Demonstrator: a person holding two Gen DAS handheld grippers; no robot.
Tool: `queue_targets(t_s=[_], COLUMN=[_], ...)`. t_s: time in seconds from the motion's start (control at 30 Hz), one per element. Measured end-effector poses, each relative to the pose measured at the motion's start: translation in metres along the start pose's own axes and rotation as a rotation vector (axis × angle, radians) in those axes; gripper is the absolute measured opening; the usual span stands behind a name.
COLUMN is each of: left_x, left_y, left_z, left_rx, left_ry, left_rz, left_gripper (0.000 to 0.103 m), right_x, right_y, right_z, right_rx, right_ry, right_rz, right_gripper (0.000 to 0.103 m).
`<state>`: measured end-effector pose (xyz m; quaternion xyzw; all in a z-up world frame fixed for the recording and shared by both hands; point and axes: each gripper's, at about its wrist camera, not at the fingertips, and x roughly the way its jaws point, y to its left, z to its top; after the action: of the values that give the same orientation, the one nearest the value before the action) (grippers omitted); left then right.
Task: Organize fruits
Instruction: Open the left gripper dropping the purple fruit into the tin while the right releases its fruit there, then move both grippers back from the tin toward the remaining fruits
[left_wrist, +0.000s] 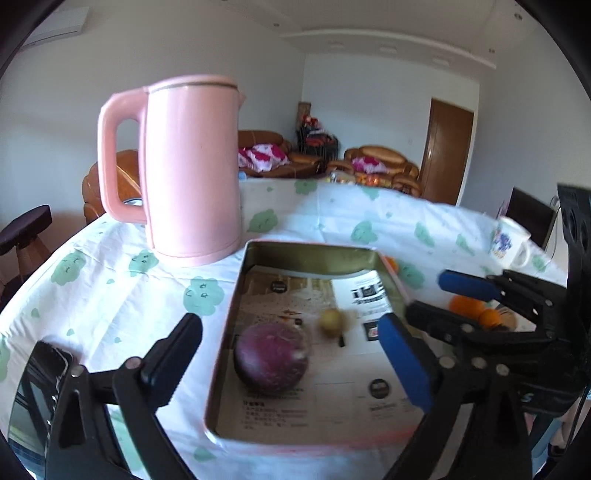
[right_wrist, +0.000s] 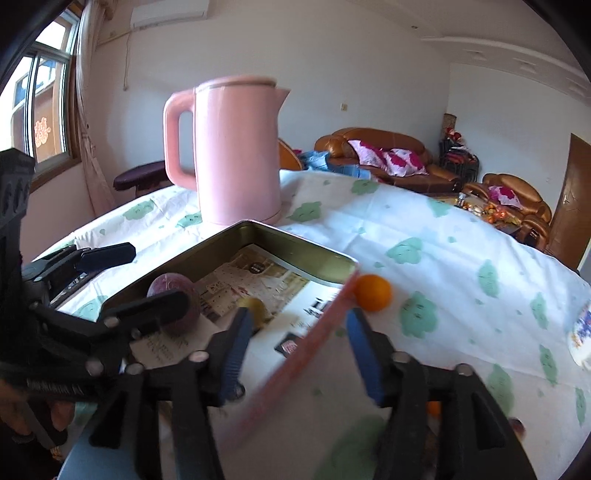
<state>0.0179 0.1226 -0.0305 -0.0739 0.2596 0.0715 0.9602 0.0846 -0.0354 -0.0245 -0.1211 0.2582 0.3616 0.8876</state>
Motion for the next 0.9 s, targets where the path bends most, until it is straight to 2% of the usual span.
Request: queue_targets(t_s=[0.2,0.4,0.6,0.9], left_x=[-0.017,-0.016,-0.010,0.000], left_y=[-0.022,-0.064,-0.093,-0.115], left_z=[-0.006,-0.013,-0.019,-0.022], left_rx=[0.019,0.094,0.152,0.197], left_ry=[-0.023,-0.013,0.014,0.061], left_rz=[-0.067,-0.126,-0.145,-0.174], left_gripper=[0.098,0.098,0.098,0.098], right_x=[-0.056,-0.090,-0.092,-0.075], right_y=[-0.032,-0.070,-0.078,-0.073], right_z=[-0.040,-0.087,-0.107,-0.107], right_rx=[0.018,0.121,0.151,0.136], right_ry=[0.003,0.076,0.117,0.174], right_rz=[-0.122,-0.196,-0.162,-0.100], right_gripper=[0.059,0.059,0.059,0.059])
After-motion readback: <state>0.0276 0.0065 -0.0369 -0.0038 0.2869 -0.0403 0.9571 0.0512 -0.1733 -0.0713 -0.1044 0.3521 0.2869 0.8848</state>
